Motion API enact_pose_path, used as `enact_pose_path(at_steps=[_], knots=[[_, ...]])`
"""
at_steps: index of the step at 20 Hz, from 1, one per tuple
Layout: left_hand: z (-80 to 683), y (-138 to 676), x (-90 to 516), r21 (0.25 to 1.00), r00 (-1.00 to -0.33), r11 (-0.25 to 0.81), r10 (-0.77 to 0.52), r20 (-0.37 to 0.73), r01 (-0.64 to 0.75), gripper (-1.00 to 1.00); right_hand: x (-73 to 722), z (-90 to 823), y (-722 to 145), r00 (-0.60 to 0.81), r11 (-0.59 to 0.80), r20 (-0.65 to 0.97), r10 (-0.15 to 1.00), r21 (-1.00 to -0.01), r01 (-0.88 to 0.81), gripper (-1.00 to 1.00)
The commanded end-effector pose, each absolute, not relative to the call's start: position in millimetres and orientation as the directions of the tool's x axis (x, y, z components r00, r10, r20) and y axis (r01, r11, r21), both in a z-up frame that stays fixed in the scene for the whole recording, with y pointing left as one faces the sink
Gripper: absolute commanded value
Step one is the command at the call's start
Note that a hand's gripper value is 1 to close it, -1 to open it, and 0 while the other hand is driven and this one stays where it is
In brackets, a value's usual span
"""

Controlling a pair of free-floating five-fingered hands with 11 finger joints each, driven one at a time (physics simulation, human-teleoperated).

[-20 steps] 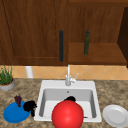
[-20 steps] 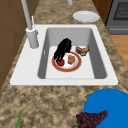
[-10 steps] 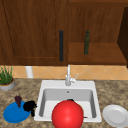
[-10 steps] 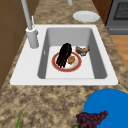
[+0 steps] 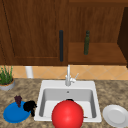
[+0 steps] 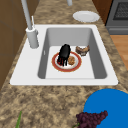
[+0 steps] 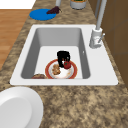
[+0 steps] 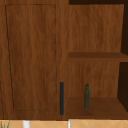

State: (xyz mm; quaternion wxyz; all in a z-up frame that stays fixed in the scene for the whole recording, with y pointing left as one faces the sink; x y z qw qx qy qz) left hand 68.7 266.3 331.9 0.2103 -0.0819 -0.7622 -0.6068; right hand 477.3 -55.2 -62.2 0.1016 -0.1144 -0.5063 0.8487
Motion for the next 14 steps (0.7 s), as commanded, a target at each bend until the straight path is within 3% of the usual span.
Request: enact_pose_path(at_steps=[1, 14], knots=[[332, 266, 69, 0.890, -0.898, 0.250, -0.130, 0.420, 0.380, 0.00, 476, -70, -61, -0.974, -0.471, -0.045, 0.224, -0.879, -0.068, 1.00], [332, 266, 69, 0.890, -0.898, 0.250, -0.130, 0.420, 0.380, 0.00, 476, -28, -82, -0.975, -0.432, -0.014, 0.220, -0.898, -0.085, 1.00]])
